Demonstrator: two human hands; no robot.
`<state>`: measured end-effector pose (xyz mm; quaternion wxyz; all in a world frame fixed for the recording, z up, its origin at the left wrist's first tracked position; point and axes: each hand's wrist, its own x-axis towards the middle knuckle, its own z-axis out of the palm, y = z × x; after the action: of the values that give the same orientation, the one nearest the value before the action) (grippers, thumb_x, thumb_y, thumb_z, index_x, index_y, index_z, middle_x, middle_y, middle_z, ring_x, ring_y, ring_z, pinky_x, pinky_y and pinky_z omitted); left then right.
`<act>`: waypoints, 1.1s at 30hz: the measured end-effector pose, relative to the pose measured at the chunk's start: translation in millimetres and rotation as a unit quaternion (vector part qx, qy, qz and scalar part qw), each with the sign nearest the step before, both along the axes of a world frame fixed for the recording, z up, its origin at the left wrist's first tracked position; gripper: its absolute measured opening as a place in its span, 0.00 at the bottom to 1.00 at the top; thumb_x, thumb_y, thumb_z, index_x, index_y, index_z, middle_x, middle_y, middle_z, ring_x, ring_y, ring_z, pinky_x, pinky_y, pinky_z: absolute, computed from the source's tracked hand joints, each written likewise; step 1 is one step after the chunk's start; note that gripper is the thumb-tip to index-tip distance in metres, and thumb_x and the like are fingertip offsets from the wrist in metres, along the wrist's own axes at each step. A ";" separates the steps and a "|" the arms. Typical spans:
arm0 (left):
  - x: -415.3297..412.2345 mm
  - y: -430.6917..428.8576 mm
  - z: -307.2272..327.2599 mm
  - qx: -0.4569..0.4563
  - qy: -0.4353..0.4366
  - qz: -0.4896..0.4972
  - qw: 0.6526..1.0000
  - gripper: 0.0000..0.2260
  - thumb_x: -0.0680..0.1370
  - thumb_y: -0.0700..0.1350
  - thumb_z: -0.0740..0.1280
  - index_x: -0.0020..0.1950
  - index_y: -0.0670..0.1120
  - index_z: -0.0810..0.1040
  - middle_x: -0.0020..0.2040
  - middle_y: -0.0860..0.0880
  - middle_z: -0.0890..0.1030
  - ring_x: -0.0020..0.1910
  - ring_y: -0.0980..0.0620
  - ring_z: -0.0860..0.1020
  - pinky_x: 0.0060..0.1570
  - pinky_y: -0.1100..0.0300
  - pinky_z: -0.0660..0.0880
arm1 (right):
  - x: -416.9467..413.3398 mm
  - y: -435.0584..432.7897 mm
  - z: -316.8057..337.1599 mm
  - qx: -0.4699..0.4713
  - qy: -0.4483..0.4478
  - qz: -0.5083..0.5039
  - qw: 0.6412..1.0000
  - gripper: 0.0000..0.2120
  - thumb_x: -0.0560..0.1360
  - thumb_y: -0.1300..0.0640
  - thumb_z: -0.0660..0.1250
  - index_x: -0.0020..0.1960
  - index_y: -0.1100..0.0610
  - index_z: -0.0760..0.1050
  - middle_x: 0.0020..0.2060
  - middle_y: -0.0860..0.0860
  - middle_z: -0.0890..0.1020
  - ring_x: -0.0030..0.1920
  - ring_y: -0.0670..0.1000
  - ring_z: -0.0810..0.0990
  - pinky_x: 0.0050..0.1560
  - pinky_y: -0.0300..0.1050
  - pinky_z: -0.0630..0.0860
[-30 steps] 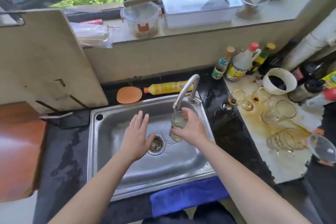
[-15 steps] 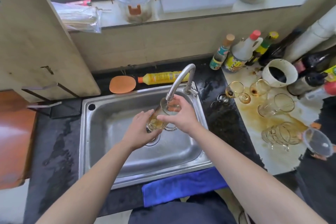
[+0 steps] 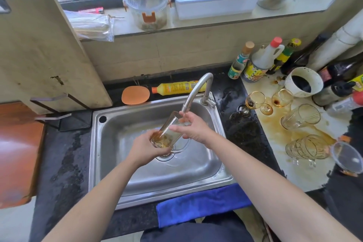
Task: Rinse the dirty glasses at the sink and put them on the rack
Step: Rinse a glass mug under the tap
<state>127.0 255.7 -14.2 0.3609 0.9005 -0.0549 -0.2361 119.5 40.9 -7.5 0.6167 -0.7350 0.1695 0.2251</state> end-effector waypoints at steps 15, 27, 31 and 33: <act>10.6 -11.8 12.6 0.014 -0.109 -0.056 0.992 0.32 0.63 0.46 0.81 0.66 0.49 0.78 0.61 0.54 0.81 0.59 0.55 0.78 0.57 0.66 0.70 | -7.2 -26.1 -19.3 0.094 0.048 -0.040 0.994 0.50 0.58 0.42 0.86 0.75 0.49 0.68 0.63 0.54 0.81 0.62 0.51 0.81 0.62 0.53 0.80; 16.1 -35.2 7.3 -0.033 -0.048 -0.038 0.998 0.36 0.64 0.44 0.82 0.70 0.49 0.73 0.62 0.52 0.80 0.60 0.51 0.78 0.63 0.56 0.74 | -11.7 -35.6 -20.7 0.071 0.057 -0.102 0.991 0.42 0.66 0.39 0.81 0.73 0.50 0.67 0.66 0.52 0.76 0.58 0.52 0.83 0.56 0.51 0.82; 15.5 -35.8 5.1 -0.052 -0.006 -0.014 0.999 0.34 0.65 0.45 0.82 0.68 0.51 0.73 0.60 0.54 0.78 0.59 0.51 0.77 0.61 0.55 0.75 | -7.2 -31.3 -19.1 0.059 0.082 -0.111 0.989 0.47 0.65 0.29 0.75 0.75 0.53 0.67 0.68 0.51 0.75 0.60 0.51 0.80 0.45 0.42 0.79; 14.9 -30.9 3.0 -0.050 -0.006 0.002 0.999 0.32 0.65 0.45 0.83 0.66 0.51 0.74 0.59 0.54 0.79 0.58 0.51 0.77 0.58 0.58 0.73 | -4.3 -23.6 -20.6 0.070 0.086 -0.115 0.987 0.44 0.68 0.29 0.73 0.75 0.53 0.68 0.69 0.49 0.74 0.62 0.51 0.78 0.46 0.42 0.78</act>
<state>141.9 224.8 -11.2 0.4054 0.8830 -0.0672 -0.2268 115.2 17.3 -28.1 0.6719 -0.6434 0.2889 0.2261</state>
